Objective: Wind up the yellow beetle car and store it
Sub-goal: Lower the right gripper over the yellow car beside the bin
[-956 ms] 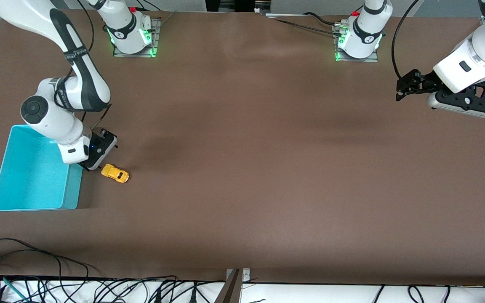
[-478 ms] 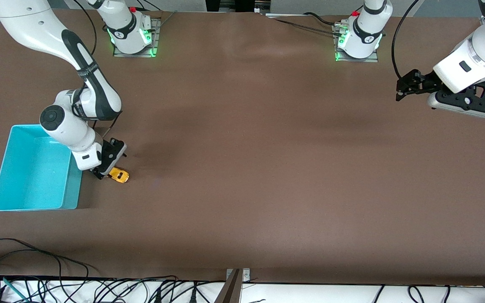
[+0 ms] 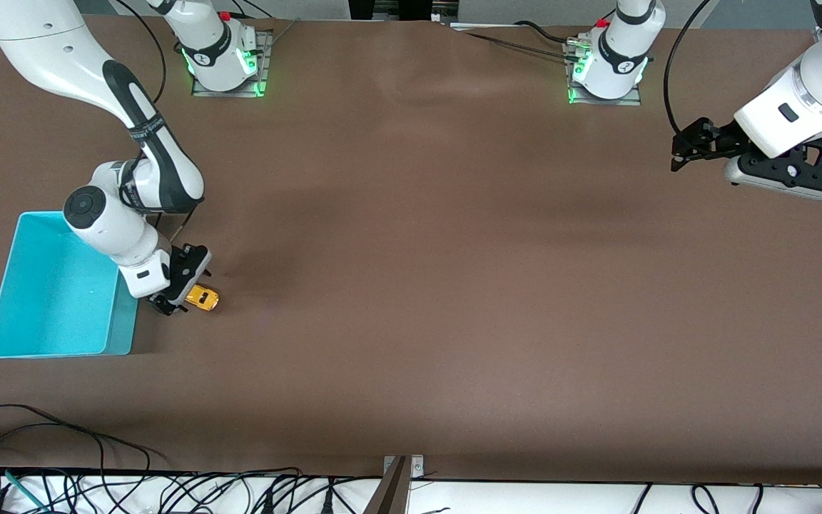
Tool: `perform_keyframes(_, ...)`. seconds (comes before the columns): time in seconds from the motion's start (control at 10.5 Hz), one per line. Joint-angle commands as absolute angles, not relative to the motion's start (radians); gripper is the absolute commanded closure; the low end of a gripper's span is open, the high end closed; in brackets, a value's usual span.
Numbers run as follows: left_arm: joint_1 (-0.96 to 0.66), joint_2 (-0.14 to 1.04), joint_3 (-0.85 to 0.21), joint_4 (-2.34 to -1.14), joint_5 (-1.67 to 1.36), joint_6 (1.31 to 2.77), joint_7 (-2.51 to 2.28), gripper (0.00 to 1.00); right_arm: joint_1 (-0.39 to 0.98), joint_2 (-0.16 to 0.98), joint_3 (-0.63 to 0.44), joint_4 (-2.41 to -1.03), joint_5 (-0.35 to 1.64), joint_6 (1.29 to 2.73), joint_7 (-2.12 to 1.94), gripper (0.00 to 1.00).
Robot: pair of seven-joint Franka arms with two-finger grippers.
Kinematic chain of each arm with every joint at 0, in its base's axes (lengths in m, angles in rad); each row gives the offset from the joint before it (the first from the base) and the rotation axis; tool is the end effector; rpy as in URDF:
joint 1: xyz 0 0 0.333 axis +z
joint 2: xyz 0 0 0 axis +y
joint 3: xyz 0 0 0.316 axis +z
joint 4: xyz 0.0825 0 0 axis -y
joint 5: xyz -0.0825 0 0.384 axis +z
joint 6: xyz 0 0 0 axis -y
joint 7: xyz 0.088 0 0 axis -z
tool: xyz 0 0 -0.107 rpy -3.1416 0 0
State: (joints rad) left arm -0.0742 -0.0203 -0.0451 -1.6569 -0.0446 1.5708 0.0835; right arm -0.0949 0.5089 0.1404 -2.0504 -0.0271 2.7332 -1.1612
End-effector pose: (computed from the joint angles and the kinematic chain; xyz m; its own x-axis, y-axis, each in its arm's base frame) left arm 0.5410 -0.0699 0.5952 0.9776 -0.2010 -0.0619 -0.1982 -0.9789 0.0489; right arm 0.6113 0.0268 0.2062 0.3453 0.9308 0.1198 0.9219 -0.3603 0.1423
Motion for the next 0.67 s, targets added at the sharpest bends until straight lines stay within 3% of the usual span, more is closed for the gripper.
perform_keyframes(0.0, -0.069, -0.015, -0.046, -1.638, -0.060, 1.552, 0.072, 0.00, -0.121, 0.552, 0.153, -2.028, -0.046, 2.749, -1.183, 0.00)
perform_keyframes(0.19, -0.071, -0.015, -0.048, -1.637, -0.060, 1.552, 0.072, 0.00, -0.124, 0.581, 0.153, -2.036, -0.044, 2.782, -1.183, 0.00)
perform_keyframes(0.29, -0.072, -0.015, -0.051, -1.637, -0.060, 1.552, 0.072, 0.00, -0.124, 0.581, 0.153, -2.034, -0.043, 2.781, -1.183, 0.07)
perform_keyframes(0.38, -0.071, -0.015, -0.049, -1.637, -0.060, 1.552, 0.074, 0.00, -0.124, 0.577, 0.153, -2.034, -0.043, 2.778, -1.192, 0.28)
perform_keyframes(0.57, -0.069, -0.015, -0.048, -1.637, -0.060, 1.552, 0.075, 0.00, -0.124, 0.554, 0.153, -2.033, -0.044, 2.763, -1.226, 0.85)
